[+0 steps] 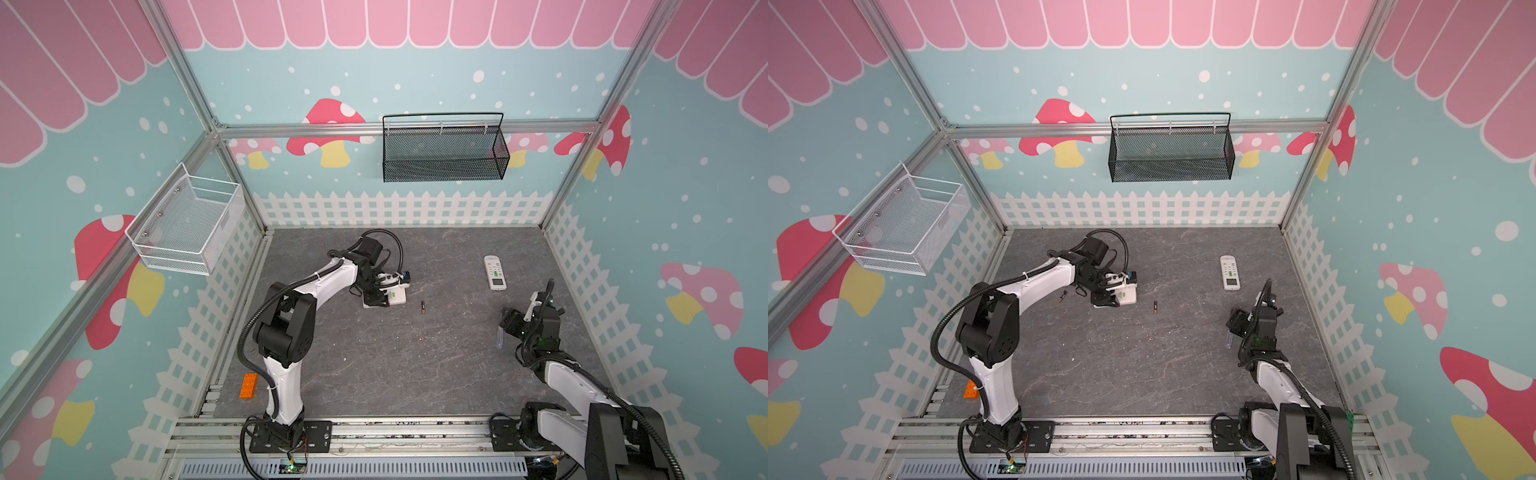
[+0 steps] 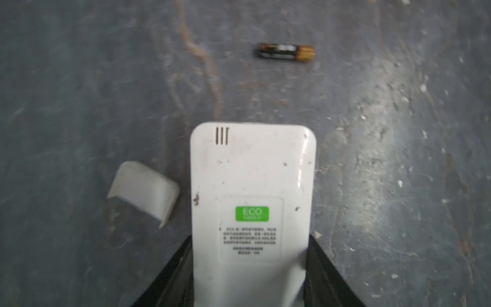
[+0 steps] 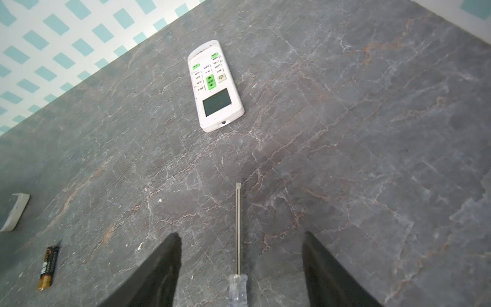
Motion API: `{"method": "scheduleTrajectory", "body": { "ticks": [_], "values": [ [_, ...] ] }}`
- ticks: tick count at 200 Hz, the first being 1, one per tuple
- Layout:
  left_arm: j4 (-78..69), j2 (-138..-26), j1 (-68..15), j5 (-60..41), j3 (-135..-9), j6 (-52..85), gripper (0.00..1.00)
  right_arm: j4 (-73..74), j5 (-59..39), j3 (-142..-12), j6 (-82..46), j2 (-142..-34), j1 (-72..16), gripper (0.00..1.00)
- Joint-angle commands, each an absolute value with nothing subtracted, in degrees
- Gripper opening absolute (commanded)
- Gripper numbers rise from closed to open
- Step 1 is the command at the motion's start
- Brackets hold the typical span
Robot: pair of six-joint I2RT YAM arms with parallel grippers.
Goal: Unload the batteries from the remote control
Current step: 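Set the screwdriver down and grasp the intact white remote with the right gripper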
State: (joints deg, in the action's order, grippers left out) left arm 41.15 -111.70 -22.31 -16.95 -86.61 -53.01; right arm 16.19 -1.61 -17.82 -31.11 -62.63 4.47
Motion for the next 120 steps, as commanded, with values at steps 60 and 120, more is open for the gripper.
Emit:
{"method": "scheduleTrajectory", "body": {
  "ticks": [60,120],
  "values": [
    [29.82,-112.81,-18.82,1.75,-91.45,-17.51,0.48,8.36,-1.33,-37.21,-17.27,-78.86,4.57,0.84],
    [36.36,-123.32,-17.21,4.66,-103.46,-9.22,0.47,3.33,-1.54,-51.62,-9.28,-94.89,4.54,0.85]
  ]
}}
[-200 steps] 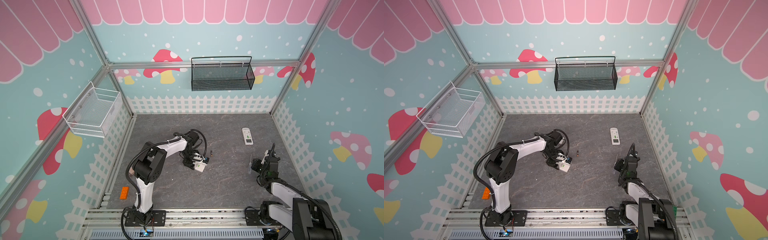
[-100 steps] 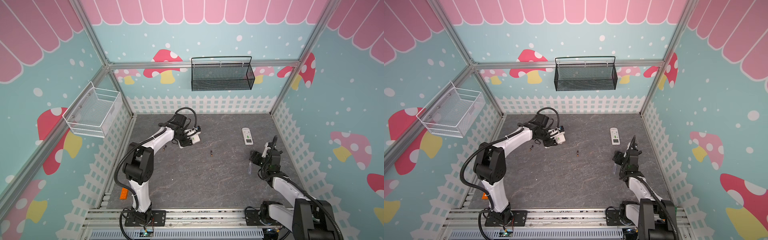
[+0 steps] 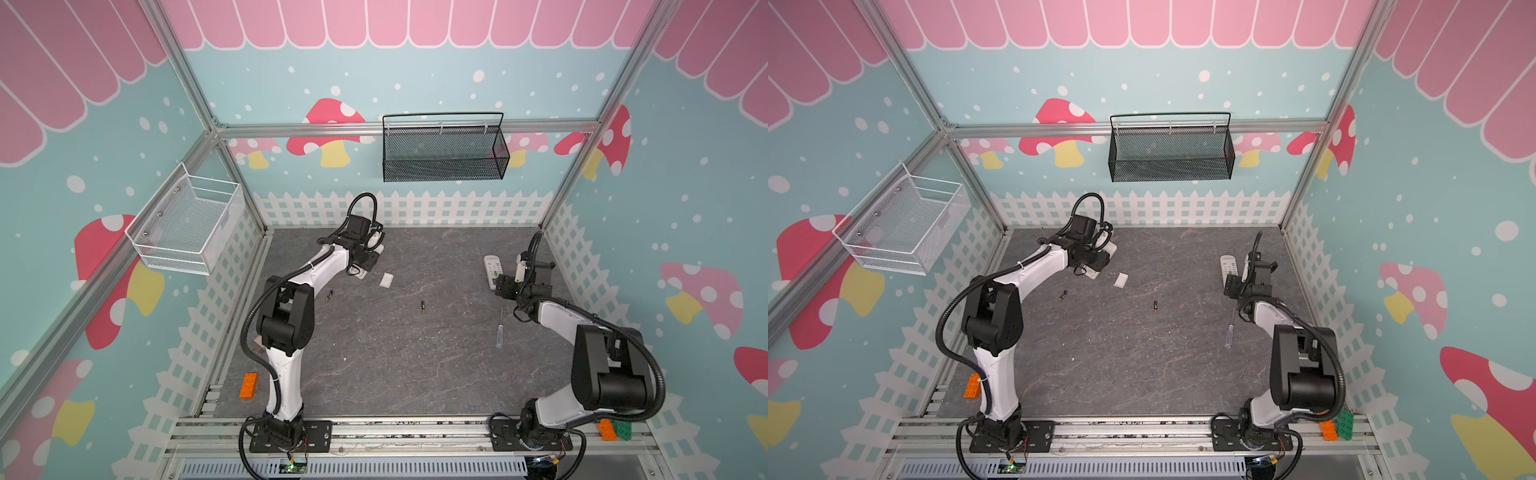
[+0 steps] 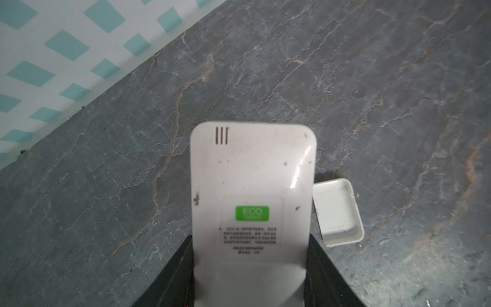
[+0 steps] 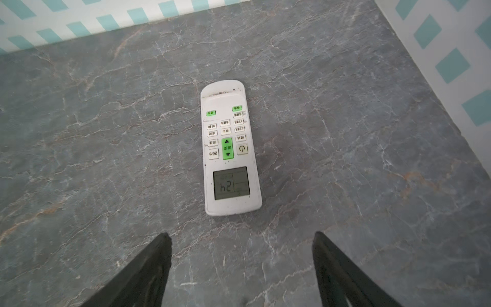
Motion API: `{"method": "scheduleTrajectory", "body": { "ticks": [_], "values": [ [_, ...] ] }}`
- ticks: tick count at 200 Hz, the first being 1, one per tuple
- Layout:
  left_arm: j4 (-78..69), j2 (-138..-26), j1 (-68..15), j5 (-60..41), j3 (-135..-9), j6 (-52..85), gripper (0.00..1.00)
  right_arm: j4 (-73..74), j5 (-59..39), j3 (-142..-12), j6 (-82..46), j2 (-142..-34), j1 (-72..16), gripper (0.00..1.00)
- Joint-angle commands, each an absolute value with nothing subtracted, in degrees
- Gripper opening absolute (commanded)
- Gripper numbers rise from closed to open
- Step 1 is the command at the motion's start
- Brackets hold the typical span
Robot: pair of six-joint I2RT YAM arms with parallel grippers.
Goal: Unload the batteries from the remote control
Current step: 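Set the screwdriver down and grasp the intact white remote with the right gripper, then lift the intact remote toward the left gripper while the left gripper reaches for it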
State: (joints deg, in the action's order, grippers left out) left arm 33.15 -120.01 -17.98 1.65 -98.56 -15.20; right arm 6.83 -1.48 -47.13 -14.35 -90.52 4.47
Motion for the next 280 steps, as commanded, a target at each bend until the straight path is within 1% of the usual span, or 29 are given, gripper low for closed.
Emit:
{"method": "scheduleTrajectory", "body": {
  "ticks": [1,29,58,98,124,130,165,183,202,220,242,256,278,280],
  "values": [
    [36.51,-123.45,-17.13,4.70,-103.67,-9.01,0.47,3.25,-1.56,-51.83,-9.21,-95.17,4.51,0.85],
    [38.09,-126.79,-16.57,5.10,-106.50,-6.43,0.47,0.64,-2.95,-56.84,-7.54,-100.50,4.57,0.85],
    [40.70,-130.10,-15.96,3.36,-109.86,-3.88,0.48,-0.28,-4.93,-59.92,-6.55,-104.31,4.57,0.85],
    [41.73,-133.00,-15.91,2.39,-111.95,-3.37,0.50,-0.66,-5.83,-61.60,-6.24,-107.94,4.57,0.85],
    [42.37,-134.24,-15.95,2.85,-112.89,-3.08,0.59,-0.45,-7.35,-61.79,-6.18,-108.37,4.57,0.84],
    [42.72,-134.52,-15.89,2.85,-113.37,-2.91,0.61,-0.31,-7.30,-61.87,-6.07,-110.39,4.53,0.84],
    [42.62,-133.58,-15.91,3.39,-113.08,-3.34,0.78,-0.28,-8.00,-61.88,-5.44,-112.18,4.55,0.80],
    [42.78,-132.69,-15.91,3.58,-113.20,-3.26,0.85,-0.08,-7.44,-62.14,-4.75,-113.02,4.58,0.76],
    [42.56,-130.13,-16.22,3.93,-112.27,-3.38,0.92,-0.22,-8.22,-62.16,-4.76,-113.56,4.53,0.68],
    [42.34,-126.91,-16.86,4.18,-111.26,-4.48,0.94,0.34,-8.03,-61.87,-3.97,-113.55,4.53,0.58],
    [41.90,-122.73,-17.07,2.65,-110.44,-4.53,0.95,-0.38,-8.38,-62.22,-3.02,-113.29,4.57,0.41],
    [41.04,-119.61,-17.31,0.36,-109.72,-6.14,0.95,-0.47,-9.77,-62.15,-2.84,-111.91,4.57,0.34],
    [41.65,-116.94,-17.34,-5.26,-111.75,-8.26,0.96,-0.38,-11.79,-61.88,-2.94,-109.30,4.42,0.28],
    [41.88,-116.80,-17.32,-6.04,-112.05,-8.48,0.96,-0.47,-12.22,-61.83,-2.95,-107.79,4.40,0.27]
  ]
}}
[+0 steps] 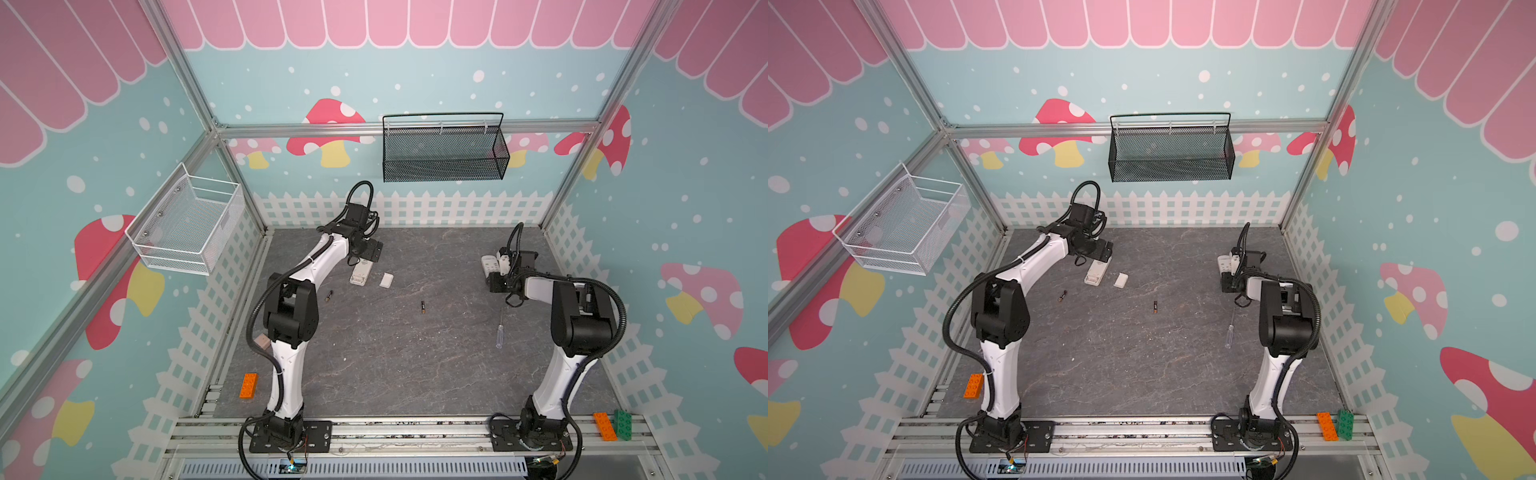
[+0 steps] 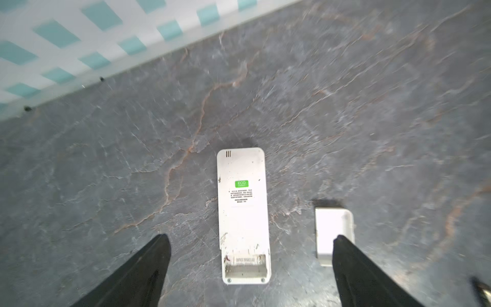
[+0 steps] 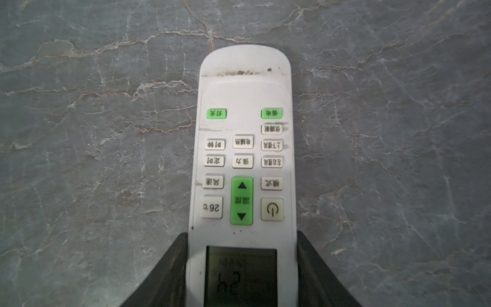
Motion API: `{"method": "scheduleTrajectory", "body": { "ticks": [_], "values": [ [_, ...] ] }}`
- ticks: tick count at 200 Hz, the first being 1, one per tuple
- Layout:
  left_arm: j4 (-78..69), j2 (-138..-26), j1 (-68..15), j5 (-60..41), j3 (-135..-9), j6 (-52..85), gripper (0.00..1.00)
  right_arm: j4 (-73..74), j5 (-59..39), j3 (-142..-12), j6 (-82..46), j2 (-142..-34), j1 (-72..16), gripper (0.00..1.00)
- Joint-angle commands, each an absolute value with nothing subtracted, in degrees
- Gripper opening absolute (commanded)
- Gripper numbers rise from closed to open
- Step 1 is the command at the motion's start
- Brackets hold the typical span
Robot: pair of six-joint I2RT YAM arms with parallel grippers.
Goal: Unload the batteries from the remote control
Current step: 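Lift the intact remote toward the left gripper while the left gripper reaches for it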
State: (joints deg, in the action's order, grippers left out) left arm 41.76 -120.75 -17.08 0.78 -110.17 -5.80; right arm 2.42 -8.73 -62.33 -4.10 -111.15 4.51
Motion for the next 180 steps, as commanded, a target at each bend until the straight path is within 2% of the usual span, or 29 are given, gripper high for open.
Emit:
{"method": "scheduleTrajectory", "body": {
  "ticks": [1,27,54,105,144,180],
  "values": [
    [41.94,-116.71,-17.32,-6.40,-112.23,-8.59,0.96,-0.50,-12.35,-61.81,-2.93,-107.38,4.35,0.27],
    [41.40,-113.24,-17.69,-14.41,-112.72,-14.53,0.96,0.56,-17.84,-58.62,-3.12,-99.32,3.78,0.25],
    [40.33,-108.05,-18.90,-22.84,-109.16,-27.34,0.96,3.75,-24.76,-52.53,-5.22,-90.35,3.60,0.24],
    [44.15,-100.14,-20.47,-35.93,-105.64,-46.25,0.96,11.66,-45.18,-42.52,-10.35,-76.20,2.62,0.20],
    [52.47,-99.22,-22.62,-40.36,-108.12,-66.94,0.96,12.38,-59.50,-41.42,-9.33,-72.38,-1.10,0.19],
    [60.00,-100.74,-25.81,-39.11,-111.01,-85.75,0.96,13.54,-69.04,-41.27,-10.20,-72.08,-3.55,0.19]
  ]
}}
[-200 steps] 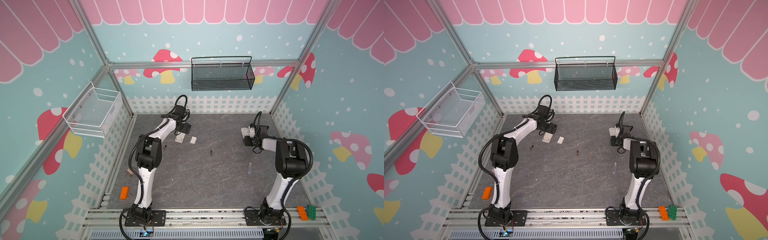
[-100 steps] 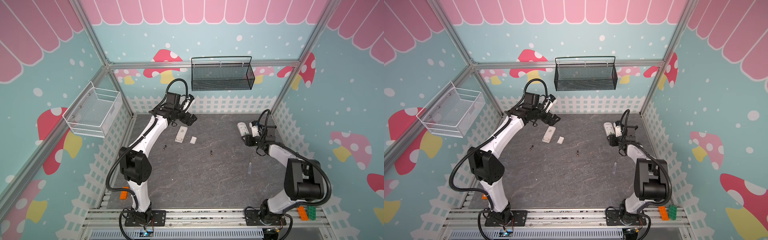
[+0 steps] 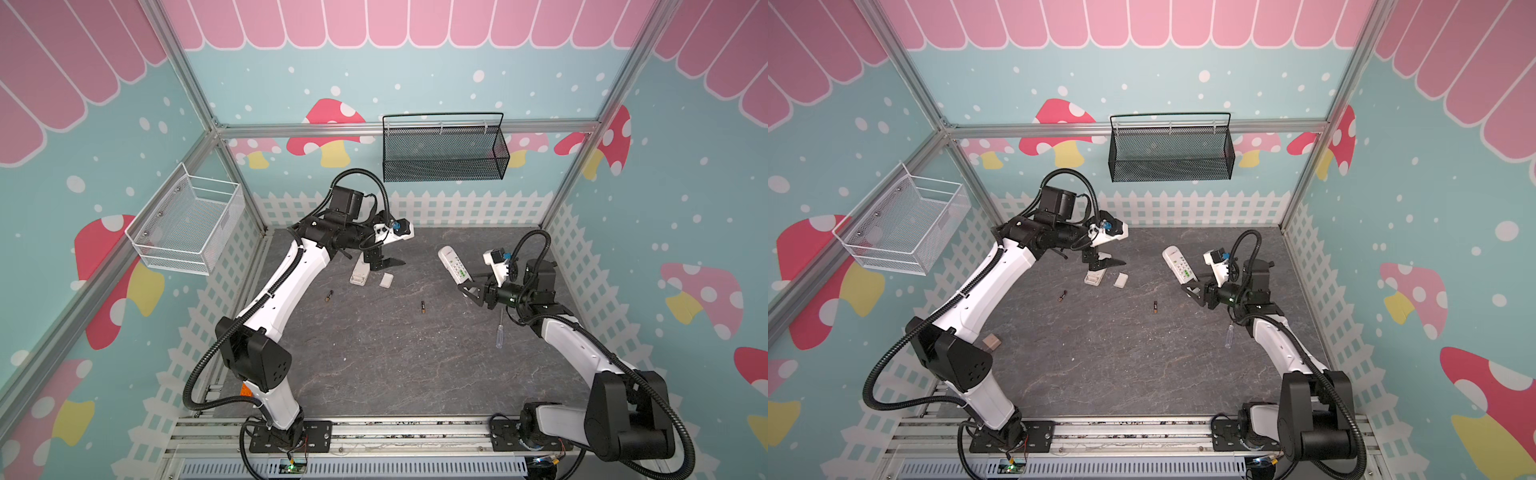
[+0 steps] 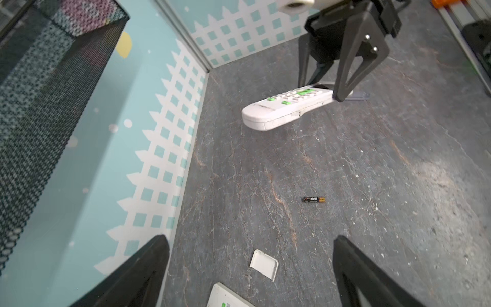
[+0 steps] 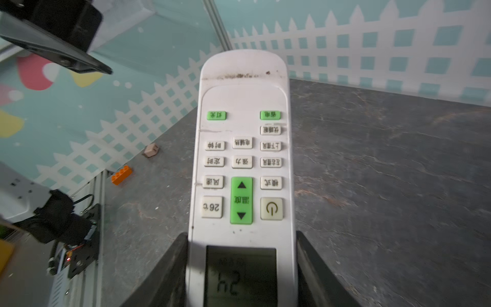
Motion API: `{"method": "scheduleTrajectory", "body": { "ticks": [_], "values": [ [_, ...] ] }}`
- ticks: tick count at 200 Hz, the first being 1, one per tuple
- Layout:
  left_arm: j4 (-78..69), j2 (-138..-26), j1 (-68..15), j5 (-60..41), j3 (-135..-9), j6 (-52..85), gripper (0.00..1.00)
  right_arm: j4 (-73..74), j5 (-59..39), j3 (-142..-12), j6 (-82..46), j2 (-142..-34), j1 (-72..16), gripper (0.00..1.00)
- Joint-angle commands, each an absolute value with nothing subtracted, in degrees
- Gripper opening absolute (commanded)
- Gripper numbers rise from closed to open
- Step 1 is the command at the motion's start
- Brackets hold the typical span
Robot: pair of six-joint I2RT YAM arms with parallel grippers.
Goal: Unload the batteries from the remote control
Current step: 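Lift the intact remote toward the left gripper while the left gripper reaches for it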
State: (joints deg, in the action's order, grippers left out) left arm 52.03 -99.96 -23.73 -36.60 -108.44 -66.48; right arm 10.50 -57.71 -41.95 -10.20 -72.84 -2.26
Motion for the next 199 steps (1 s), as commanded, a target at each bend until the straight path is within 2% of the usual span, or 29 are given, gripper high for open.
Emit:
{"method": "scheduleTrajectory", "body": {
  "ticks": [1,58,85,118,157,199],
  "values": [
    [60.15,-100.77,-25.83,-39.15,-111.01,-86.38,0.96,13.54,-69.19,-41.33,-10.20,-72.12,-3.62,0.19],
    [63.92,-104.08,-27.59,-41.26,-113.61,-103.10,0.94,13.35,-74.86,-43.11,-9.98,-76.64,-8.41,0.17],
    [64.68,-105.44,-28.28,-40.46,-113.93,-107.35,0.86,13.44,-76.39,-43.77,-9.81,-77.89,-9.62,0.16],
    [66.48,-106.21,-28.54,-41.91,-112.74,-113.83,0.81,13.38,-76.77,-45.10,-10.38,-79.45,-9.91,0.16],
    [69.79,-106.92,-28.98,-45.34,-112.68,-119.01,0.67,13.33,-77.24,-45.99,-10.57,-81.25,-9.93,0.15],
    [70.39,-107.93,-29.36,-44.22,-112.86,-121.18,0.51,13.30,-77.68,-45.62,-9.99,-81.34,-10.25,0.13]
  ]
}}
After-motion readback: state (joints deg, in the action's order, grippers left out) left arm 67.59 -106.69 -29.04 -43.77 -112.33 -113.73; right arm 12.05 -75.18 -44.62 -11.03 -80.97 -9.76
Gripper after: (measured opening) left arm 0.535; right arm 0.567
